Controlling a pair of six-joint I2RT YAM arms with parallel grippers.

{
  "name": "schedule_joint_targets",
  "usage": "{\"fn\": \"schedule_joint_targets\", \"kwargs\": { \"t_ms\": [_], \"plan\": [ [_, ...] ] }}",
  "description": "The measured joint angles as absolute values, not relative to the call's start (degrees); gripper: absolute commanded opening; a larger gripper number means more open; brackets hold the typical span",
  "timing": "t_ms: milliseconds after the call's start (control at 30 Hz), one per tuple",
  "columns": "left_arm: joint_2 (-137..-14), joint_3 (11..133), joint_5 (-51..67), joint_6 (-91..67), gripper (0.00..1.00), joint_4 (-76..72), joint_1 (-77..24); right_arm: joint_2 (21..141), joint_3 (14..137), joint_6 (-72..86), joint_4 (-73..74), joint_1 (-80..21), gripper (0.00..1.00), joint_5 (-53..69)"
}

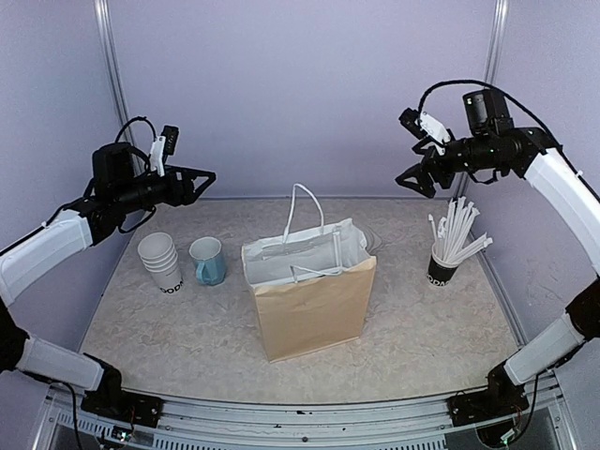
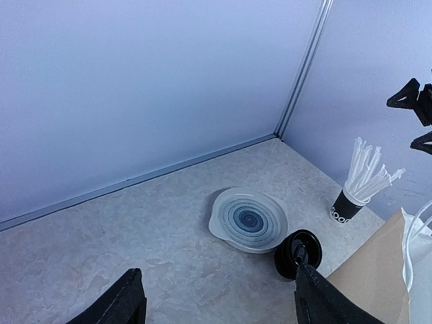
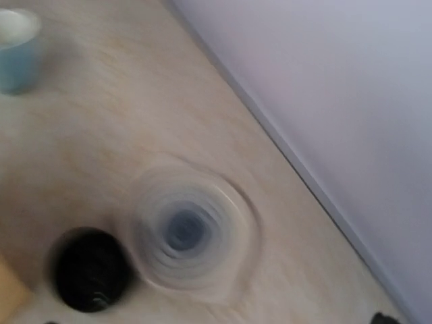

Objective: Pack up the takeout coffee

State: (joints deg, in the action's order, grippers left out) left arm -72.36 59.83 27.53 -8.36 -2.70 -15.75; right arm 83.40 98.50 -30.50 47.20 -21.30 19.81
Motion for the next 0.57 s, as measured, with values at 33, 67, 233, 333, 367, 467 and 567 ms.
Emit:
{"fn": "schedule_joint_targets", "kwargs": {
  "t_ms": [33, 67, 233, 333, 367, 467, 567],
  "plan": [
    [-72.3, 61.2, 24.4, -7.4, 0.79, -0.5, -17.1, 82.5, 96.0, -29.5, 45.3, -18.9, 1.00, 19.8],
    [-72.2, 62.3, 21.7, -6.7, 0.81, 1.0, -18.2, 80.9, 91.9, -27.6, 41.9, -15.0, 1.00, 20.2],
    [-69.2, 66.3, 3.4, -2.9, 0.99, 7.4, -24.8, 71.7, 75.3, -19.7, 29.9, -2.0, 1.00, 18.3],
    [-66.1, 66.3, -4.7, -2.9, 0.99, 8.9, -25.5, 66.2, 70.0, -14.6, 24.9, -0.3, 0.99, 15.6],
    [-65.1, 66.2, -7.0, -2.9, 0.99, 9.0, -25.5, 64.8, 69.4, -13.0, 23.3, 0.0, 0.99, 14.9],
    [-62.3, 64.5, -12.3, -3.7, 0.99, 8.0, -25.4, 62.0, 69.1, -10.1, 19.6, 1.2, 0.99, 13.6],
    [-60.8, 63.0, -14.6, -5.0, 0.99, 7.7, -25.4, 60.7, 69.1, -8.6, 17.4, 1.9, 1.00, 13.5]
  ]
}}
